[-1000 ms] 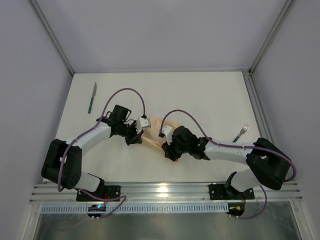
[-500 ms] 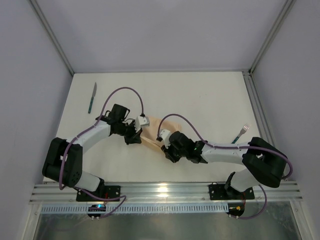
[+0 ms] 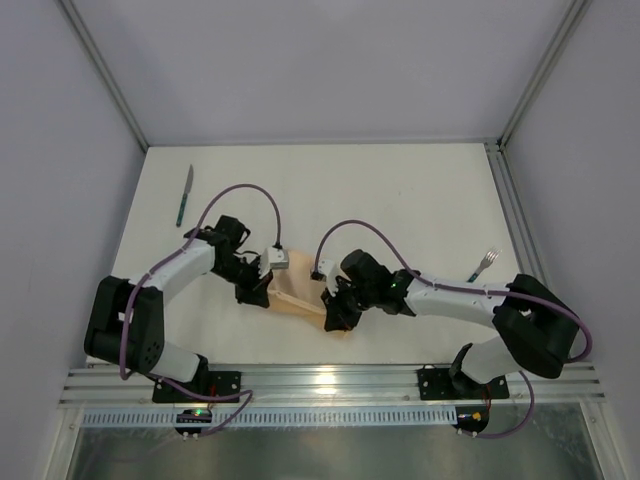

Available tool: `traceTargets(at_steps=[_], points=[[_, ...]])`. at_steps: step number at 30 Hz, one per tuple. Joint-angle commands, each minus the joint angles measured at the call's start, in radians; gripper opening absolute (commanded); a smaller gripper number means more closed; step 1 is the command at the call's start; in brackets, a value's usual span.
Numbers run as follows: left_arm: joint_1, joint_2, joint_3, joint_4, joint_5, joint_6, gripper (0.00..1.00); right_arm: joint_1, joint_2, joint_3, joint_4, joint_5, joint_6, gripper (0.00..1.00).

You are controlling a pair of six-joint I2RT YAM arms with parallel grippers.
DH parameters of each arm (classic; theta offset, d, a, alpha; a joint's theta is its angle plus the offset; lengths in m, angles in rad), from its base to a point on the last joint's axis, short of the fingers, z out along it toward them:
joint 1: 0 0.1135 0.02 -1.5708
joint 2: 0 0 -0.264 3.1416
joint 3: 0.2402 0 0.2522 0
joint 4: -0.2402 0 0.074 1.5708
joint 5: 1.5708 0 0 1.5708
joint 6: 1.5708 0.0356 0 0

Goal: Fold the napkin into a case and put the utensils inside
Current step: Fold the lower triangle-folded napkin at the center of the board.

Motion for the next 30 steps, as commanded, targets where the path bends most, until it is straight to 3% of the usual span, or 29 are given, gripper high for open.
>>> traceTargets(at_steps=[1, 3, 4, 6, 9, 17, 22, 30], points=[[0.039, -0.02, 0.051, -0.17, 0.044, 0.119, 0.01, -0.042, 0.008, 0.047, -0.034, -0.259, 0.042, 0.04], [0.066, 0.006, 0.06, -0.192, 0.052, 0.143, 0.05, -0.079, 0.053, 0.074, -0.033, -0.309, 0.031, 0.04], [0.075, 0.017, 0.074, -0.193, 0.07, 0.142, 0.16, -0.09, 0.075, 0.087, -0.04, -0.326, 0.022, 0.04], [0.099, 0.049, 0.086, -0.19, 0.087, 0.137, 0.29, -0.111, 0.156, 0.14, -0.063, -0.372, -0.005, 0.04], [0.101, 0.078, 0.112, -0.15, 0.11, 0.099, 0.43, -0.15, 0.268, 0.221, -0.138, -0.439, -0.044, 0.04], [0.102, 0.155, 0.168, -0.035, 0.09, -0.013, 0.44, -0.207, 0.354, 0.275, -0.158, -0.497, -0.11, 0.04], [0.102, 0.21, 0.241, -0.257, 0.127, 0.226, 0.54, -0.237, 0.348, 0.249, -0.129, -0.504, -0.102, 0.04], [0.102, 0.164, 0.18, -0.126, 0.046, 0.176, 0.53, -0.254, 0.356, 0.249, -0.097, -0.497, -0.072, 0.04]])
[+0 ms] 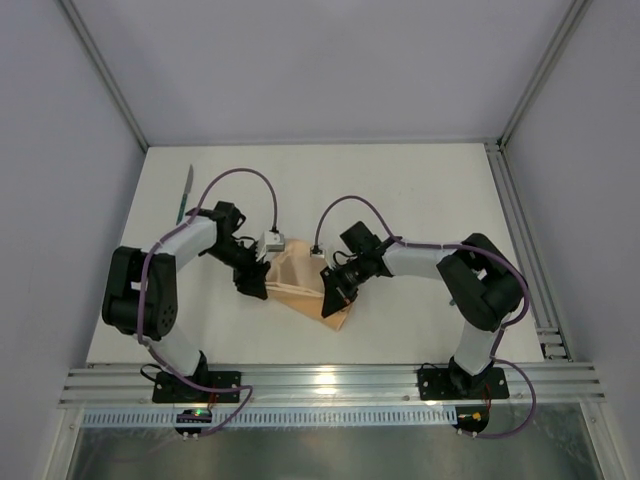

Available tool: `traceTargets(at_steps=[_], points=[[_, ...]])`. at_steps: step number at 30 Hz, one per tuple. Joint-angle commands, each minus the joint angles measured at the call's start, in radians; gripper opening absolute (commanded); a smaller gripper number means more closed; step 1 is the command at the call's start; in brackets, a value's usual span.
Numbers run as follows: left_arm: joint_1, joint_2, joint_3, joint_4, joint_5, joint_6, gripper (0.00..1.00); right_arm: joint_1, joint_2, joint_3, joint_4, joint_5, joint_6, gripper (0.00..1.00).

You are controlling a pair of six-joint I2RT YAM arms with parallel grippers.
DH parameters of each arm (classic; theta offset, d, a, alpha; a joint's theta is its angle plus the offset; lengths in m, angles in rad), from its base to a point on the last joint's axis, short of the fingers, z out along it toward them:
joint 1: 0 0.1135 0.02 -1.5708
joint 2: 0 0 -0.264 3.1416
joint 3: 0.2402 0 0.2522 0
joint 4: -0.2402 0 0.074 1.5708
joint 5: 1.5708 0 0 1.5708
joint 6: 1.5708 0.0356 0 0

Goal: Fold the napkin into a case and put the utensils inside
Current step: Fold the lower triangle-folded napkin at the center of the board.

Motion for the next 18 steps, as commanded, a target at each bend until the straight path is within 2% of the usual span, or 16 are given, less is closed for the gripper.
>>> traceTargets(at_steps=[1, 6, 8, 10, 11, 14, 16, 18], points=[[0.005, -0.051, -0.028, 0.055, -0.014, 0.011, 0.53, -0.015, -0.004, -0.001, 0.05, -0.027, 0.014, 0.04], [0.0, -0.096, -0.048, 0.08, -0.001, 0.02, 0.61, -0.028, -0.019, -0.003, 0.07, -0.03, 0.051, 0.04], [-0.004, -0.104, -0.064, 0.115, -0.015, 0.014, 0.61, -0.028, -0.022, -0.001, 0.073, -0.032, 0.06, 0.04], [-0.009, -0.11, -0.077, 0.176, -0.026, -0.028, 0.49, -0.028, -0.018, 0.003, 0.069, -0.033, 0.056, 0.04], [-0.009, -0.113, -0.086, 0.199, -0.038, -0.051, 0.26, -0.028, -0.019, 0.003, 0.066, -0.033, 0.053, 0.04], [-0.009, -0.11, -0.071, 0.204, -0.038, -0.115, 0.0, -0.028, -0.014, 0.003, 0.021, -0.009, 0.048, 0.04], [-0.006, -0.099, -0.042, 0.128, -0.021, -0.091, 0.0, -0.018, -0.013, 0.017, -0.028, 0.033, 0.037, 0.04], [-0.004, -0.098, -0.014, -0.015, -0.024, -0.056, 0.0, -0.006, -0.053, -0.015, -0.024, 0.027, 0.048, 0.04]])
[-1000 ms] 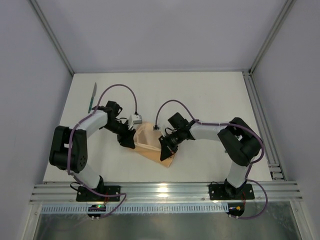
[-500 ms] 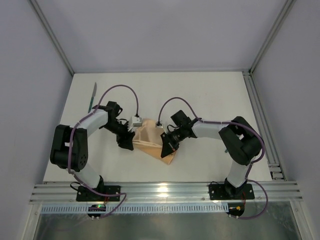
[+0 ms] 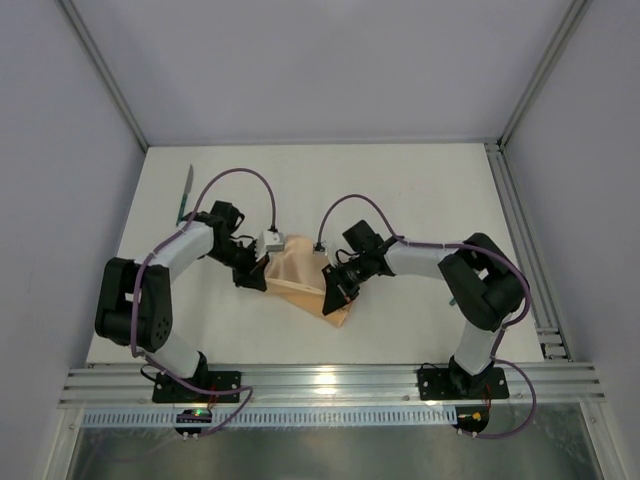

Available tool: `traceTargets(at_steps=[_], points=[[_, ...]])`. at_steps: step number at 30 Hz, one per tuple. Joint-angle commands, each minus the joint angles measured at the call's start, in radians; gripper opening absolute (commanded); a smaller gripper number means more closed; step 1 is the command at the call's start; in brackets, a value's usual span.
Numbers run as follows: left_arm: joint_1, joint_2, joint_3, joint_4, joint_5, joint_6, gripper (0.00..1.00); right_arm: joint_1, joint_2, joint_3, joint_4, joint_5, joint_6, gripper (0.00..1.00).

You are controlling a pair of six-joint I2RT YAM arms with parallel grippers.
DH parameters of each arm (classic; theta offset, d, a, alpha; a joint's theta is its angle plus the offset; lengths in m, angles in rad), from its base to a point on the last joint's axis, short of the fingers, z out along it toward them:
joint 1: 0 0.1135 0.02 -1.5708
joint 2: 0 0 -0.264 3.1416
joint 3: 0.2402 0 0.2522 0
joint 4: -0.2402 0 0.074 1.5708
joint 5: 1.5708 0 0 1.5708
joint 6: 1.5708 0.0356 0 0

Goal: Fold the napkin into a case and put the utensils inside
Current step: Fold the lower triangle-folded napkin at the center of the board.

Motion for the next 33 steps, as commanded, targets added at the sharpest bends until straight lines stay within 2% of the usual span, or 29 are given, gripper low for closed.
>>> traceTargets(at_steps=[1, 5, 8, 10, 15, 20, 24, 26, 30, 33], points=[[0.002, -0.024, 0.052, -0.181, 0.01, 0.071, 0.0, 0.032, -0.075, -0.031, -0.022, 0.003, 0.013, 0.04], [0.002, -0.064, 0.044, -0.367, 0.027, 0.142, 0.0, 0.052, -0.165, -0.128, 0.086, -0.069, 0.111, 0.04], [0.002, -0.043, 0.075, -0.429, 0.05, 0.113, 0.07, 0.053, -0.158, -0.151, 0.102, -0.085, 0.123, 0.04], [0.006, -0.005, 0.115, -0.401, 0.069, 0.062, 0.11, 0.047, -0.095, -0.113, 0.065, -0.086, 0.08, 0.04], [0.042, 0.172, 0.201, -0.257, 0.024, -0.181, 0.22, -0.011, 0.028, -0.018, -0.024, -0.109, 0.019, 0.04], [0.045, 0.246, 0.212, -0.154, 0.024, -0.249, 0.34, -0.027, 0.1, 0.004, -0.064, -0.091, -0.023, 0.04], [0.045, 0.238, 0.21, -0.178, 0.079, -0.193, 0.45, -0.031, 0.101, 0.001, -0.034, -0.1, -0.013, 0.04], [0.052, 0.22, 0.212, -0.206, 0.128, -0.145, 0.56, -0.039, 0.103, 0.004, -0.033, -0.103, -0.015, 0.04], [0.07, 0.197, 0.244, -0.336, 0.216, -0.015, 0.64, -0.054, 0.104, 0.002, -0.034, -0.091, -0.018, 0.04], [0.073, 0.215, 0.252, -0.45, 0.227, 0.129, 0.68, -0.057, 0.103, 0.006, -0.031, -0.082, -0.013, 0.04]])
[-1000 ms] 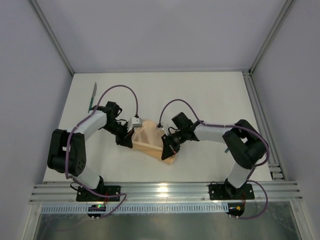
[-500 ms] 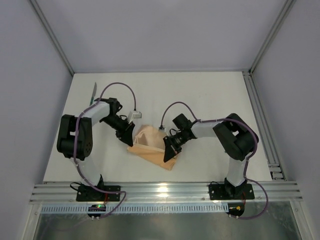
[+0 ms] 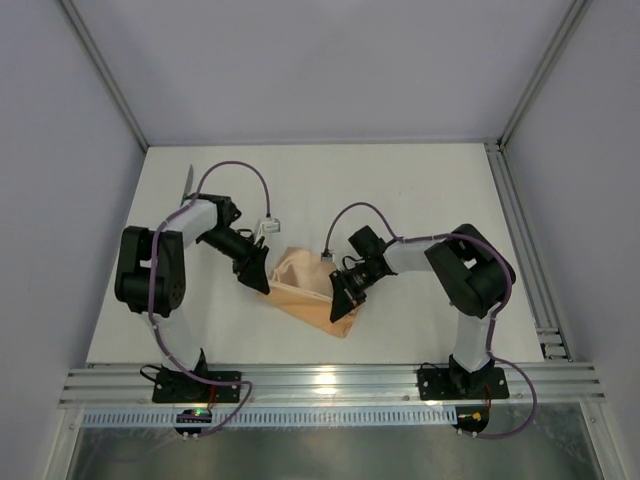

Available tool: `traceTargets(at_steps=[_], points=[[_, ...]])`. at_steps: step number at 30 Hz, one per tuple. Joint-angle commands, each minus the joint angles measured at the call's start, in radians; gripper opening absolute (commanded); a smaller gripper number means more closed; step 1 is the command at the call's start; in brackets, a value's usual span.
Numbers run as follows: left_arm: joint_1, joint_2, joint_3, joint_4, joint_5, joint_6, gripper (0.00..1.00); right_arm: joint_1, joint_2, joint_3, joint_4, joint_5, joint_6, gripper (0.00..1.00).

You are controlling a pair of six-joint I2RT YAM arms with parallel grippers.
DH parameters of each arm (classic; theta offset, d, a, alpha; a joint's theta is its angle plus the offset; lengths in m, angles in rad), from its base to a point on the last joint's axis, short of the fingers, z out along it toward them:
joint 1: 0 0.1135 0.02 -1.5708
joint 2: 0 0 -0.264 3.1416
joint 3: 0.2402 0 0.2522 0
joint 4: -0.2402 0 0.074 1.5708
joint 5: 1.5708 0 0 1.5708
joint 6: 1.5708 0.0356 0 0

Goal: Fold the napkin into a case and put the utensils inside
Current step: Fold the lower triangle-folded napkin at the center of the board.

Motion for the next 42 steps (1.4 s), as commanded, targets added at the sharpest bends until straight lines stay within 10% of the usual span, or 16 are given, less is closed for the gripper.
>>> traceTargets(at_steps=[1, 9, 13, 20, 30, 42], points=[[0.011, -0.028, 0.022, -0.169, 0.083, 0.196, 0.72, -0.007, -0.004, 0.032, 0.005, 0.004, -0.012, 0.04], [-0.012, -0.15, -0.162, 0.186, -0.07, 0.026, 0.82, -0.007, -0.009, 0.032, 0.021, -0.001, -0.005, 0.04], [-0.02, -0.233, -0.237, 0.462, -0.101, -0.127, 0.56, -0.008, -0.004, 0.025, 0.025, -0.004, -0.017, 0.04], [-0.02, -0.172, -0.184, 0.326, -0.051, -0.078, 0.0, -0.007, -0.021, 0.031, 0.033, 0.034, -0.022, 0.07], [-0.02, -0.187, -0.138, 0.283, -0.023, -0.076, 0.0, -0.007, -0.079, 0.104, 0.034, 0.143, -0.074, 0.77], [-0.02, -0.157, -0.135, 0.352, -0.048, -0.176, 0.0, -0.005, 0.005, 0.308, 0.022, 0.281, -0.104, 0.81]])
